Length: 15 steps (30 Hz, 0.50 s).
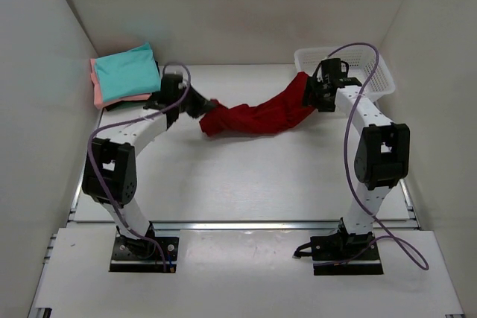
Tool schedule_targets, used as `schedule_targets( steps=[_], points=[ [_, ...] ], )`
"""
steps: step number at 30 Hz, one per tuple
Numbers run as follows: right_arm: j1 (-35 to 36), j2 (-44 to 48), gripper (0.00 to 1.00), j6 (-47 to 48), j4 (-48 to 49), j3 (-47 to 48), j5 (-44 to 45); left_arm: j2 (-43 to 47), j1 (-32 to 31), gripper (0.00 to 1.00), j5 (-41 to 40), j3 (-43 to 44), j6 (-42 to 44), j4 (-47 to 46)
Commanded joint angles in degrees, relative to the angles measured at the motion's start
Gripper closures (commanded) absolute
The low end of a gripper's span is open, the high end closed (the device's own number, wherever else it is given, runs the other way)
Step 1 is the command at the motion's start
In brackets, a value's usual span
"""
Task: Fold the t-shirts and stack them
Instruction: Move the tshirt to the center of the board
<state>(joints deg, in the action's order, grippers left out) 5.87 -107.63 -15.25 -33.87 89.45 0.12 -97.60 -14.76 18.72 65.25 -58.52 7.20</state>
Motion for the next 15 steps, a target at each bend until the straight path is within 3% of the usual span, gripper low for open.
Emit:
schedule_targets(
  steps=[1,5,9,13,15],
  points=[
    [-1.6,7.3,0.41,-0.7,2.1,-3.0,-2.7,4.1,1.3,1.00,0.4,18.7,0.0,-4.4],
    [-1.4,14.2,0.40,0.0,2.5,-8.5,-3.7,0.4,1.8,1.00,3.3,37.4,-1.2,-6.7],
    [-1.7,20.9,0.40,-0.7,4.2,-13.7,-6.0,1.1,2.6,1.00,4.5,43.8,-3.5,-10.2],
    [-2.0,23.9,0.41,-0.9,5.4,-16.4,-7.9,6.3,4.0,1.00,4.9,38.6,-3.6,-11.1],
    [-1.3,24.4,0.40,-0.8,5.8,-16.9,-9.3,10.4,5.4,1.00,4.3,29.3,-4.7,-11.9]
  ],
)
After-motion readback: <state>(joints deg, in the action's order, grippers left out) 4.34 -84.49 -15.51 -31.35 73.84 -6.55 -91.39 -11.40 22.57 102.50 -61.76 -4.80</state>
